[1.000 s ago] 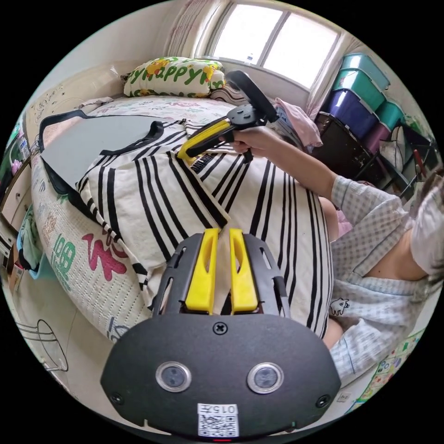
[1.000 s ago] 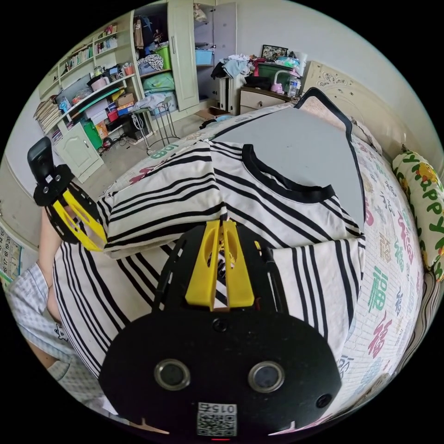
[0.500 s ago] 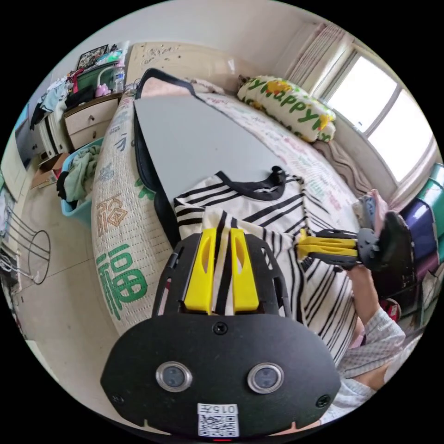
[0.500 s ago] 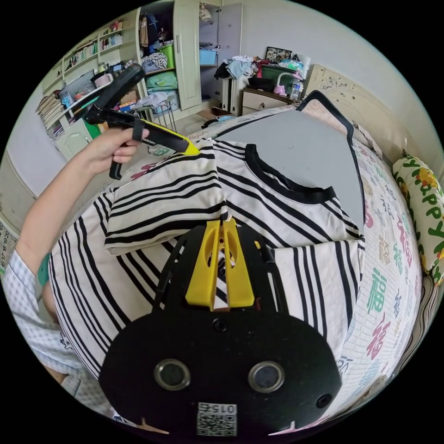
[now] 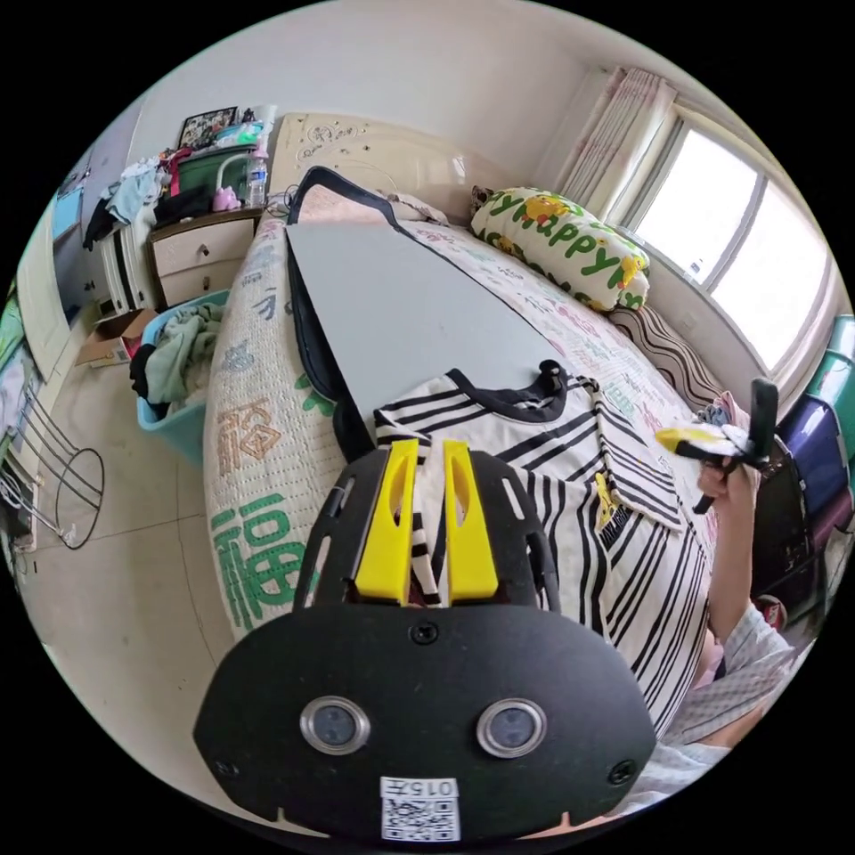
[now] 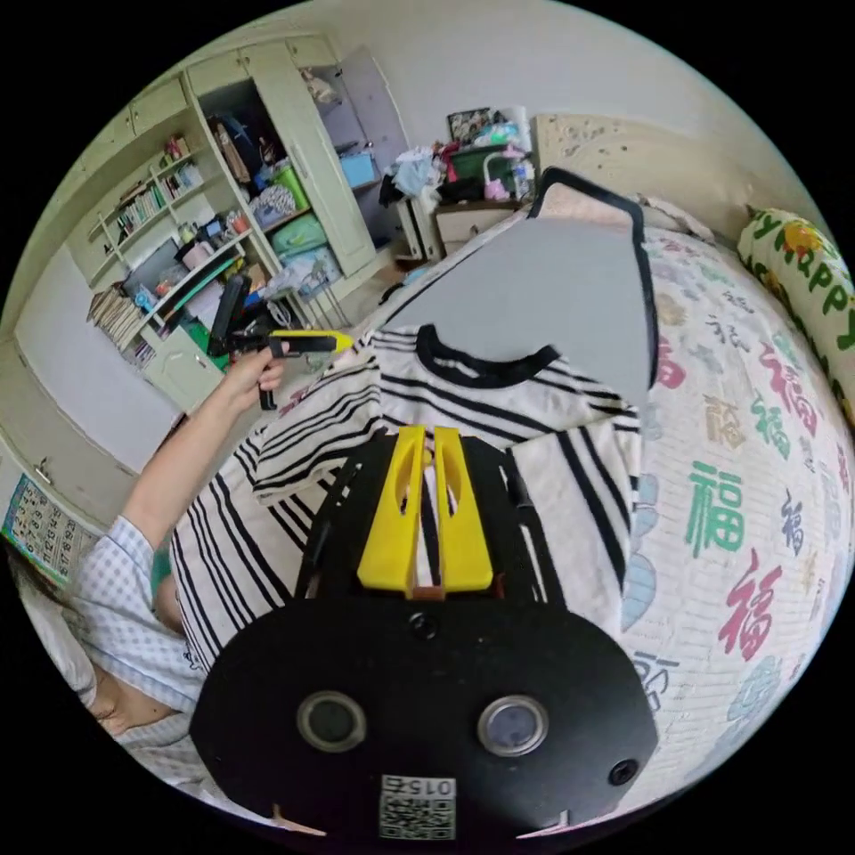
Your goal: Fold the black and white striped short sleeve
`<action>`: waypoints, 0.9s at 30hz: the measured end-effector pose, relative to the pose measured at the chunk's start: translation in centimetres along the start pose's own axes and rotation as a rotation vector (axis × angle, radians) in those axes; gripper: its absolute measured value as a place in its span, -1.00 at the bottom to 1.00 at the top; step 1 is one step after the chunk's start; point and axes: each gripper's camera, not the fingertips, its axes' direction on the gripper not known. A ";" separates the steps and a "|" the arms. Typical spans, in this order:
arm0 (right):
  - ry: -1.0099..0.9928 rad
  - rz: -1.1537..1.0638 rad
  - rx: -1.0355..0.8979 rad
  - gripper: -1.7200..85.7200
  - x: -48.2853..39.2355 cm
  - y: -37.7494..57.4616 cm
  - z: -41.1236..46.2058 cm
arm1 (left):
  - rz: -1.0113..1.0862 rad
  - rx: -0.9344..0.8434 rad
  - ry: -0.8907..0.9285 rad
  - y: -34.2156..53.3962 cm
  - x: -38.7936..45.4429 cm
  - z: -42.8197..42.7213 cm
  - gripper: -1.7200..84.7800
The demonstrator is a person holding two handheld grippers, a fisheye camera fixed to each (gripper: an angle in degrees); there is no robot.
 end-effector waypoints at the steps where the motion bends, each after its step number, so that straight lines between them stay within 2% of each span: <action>1: 0.021 0.007 0.088 -0.89 0.8 0.1 -2.3 | 0.007 0.001 -0.017 -0.5 0.2 -0.3 -0.78; 3: 0.047 0.016 0.166 -0.85 2.1 -0.1 -4.3 | 0.016 0.009 -0.017 -1.3 0.7 -0.5 -0.75; 6: 0.067 0.061 0.174 -0.81 5.1 -1.0 -4.1 | 0.020 0.017 -0.029 -2.2 1.5 0.1 -0.75; 10: 0.170 0.172 0.037 -0.79 9.3 -2.5 0.4 | -0.010 0.005 -0.070 -3.0 1.8 1.9 -0.75; 15: 0.275 0.116 -0.039 -0.70 9.6 -4.3 3.5 | 0.005 -0.037 -0.125 -4.3 1.6 3.8 -0.71; 18: 0.364 0.086 -0.163 -0.67 9.1 -5.1 5.2 | 0.016 -0.062 -0.112 -4.7 1.5 4.8 -0.69; 20: 0.365 0.055 -0.250 -0.73 8.7 -4.8 6.3 | 0.034 -0.115 -0.009 -4.6 1.7 6.0 -0.71; 23: 0.378 0.017 -0.243 -0.83 7.8 -3.7 6.4 | 0.067 -0.097 -0.108 -3.7 2.9 5.8 -0.83; 27: 0.389 0.009 -0.222 -0.94 7.1 -2.5 5.8 | 0.081 -0.094 -0.098 -2.9 4.5 5.4 -0.92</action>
